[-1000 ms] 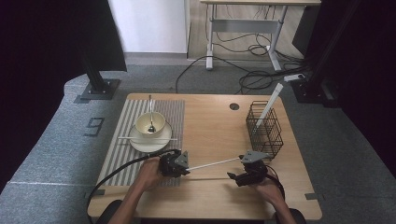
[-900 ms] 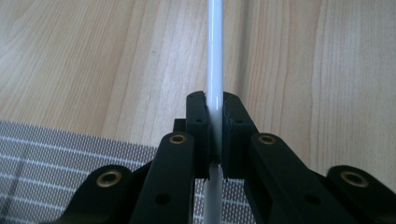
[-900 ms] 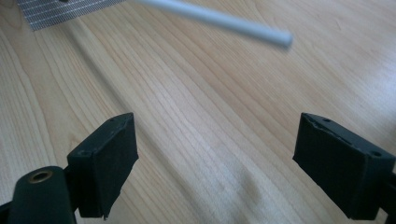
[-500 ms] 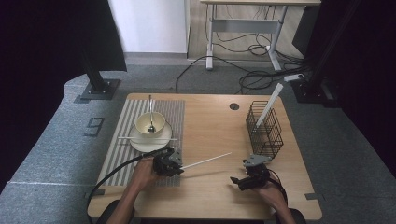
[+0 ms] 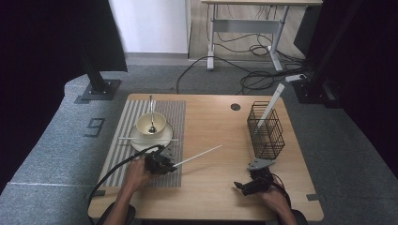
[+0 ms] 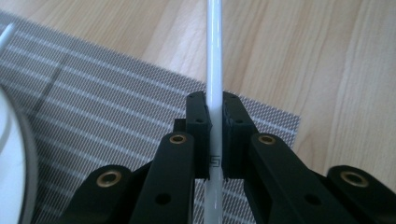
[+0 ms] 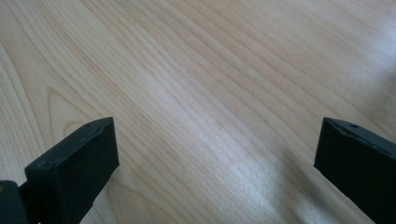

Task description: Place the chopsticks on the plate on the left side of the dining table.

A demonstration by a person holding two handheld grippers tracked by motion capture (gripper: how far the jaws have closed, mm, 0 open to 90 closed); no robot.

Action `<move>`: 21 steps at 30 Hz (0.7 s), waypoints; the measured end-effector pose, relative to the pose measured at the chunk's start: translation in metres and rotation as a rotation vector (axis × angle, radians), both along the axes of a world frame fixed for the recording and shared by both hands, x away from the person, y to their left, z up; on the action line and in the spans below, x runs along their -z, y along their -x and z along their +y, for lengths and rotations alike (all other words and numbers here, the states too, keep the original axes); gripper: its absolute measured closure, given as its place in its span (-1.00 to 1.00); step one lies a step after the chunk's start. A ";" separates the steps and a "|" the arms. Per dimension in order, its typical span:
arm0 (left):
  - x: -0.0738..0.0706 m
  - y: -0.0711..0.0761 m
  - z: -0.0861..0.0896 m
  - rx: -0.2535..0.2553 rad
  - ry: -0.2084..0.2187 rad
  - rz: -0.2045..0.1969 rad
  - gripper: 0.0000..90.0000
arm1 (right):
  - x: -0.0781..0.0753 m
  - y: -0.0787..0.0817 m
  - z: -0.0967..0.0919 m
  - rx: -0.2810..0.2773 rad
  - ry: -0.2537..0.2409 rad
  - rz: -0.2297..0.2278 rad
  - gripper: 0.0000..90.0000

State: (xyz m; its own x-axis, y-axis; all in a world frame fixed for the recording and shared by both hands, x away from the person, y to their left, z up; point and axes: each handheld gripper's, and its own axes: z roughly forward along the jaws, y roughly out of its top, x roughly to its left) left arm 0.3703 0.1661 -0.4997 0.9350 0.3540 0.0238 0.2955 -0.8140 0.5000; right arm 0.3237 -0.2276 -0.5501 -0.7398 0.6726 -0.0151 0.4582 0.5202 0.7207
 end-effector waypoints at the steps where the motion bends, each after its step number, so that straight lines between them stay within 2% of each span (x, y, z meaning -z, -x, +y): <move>1: -0.001 0.000 0.003 -0.010 0.004 0.001 0.86 | 0.001 0.000 0.000 -0.001 0.001 0.003 -1.00; 8: -0.003 -0.002 0.023 -0.088 0.028 0.011 0.86 | 0.006 0.000 -0.001 -0.005 0.016 0.017 -1.00; 10: -0.003 -0.003 0.027 -0.107 0.028 0.016 0.86 | 0.008 0.000 -0.001 -0.008 0.013 0.031 -1.00; 21: -0.003 -0.008 0.046 -0.188 -0.001 0.021 0.86 | 0.009 0.000 -0.002 -0.008 0.003 0.023 -1.00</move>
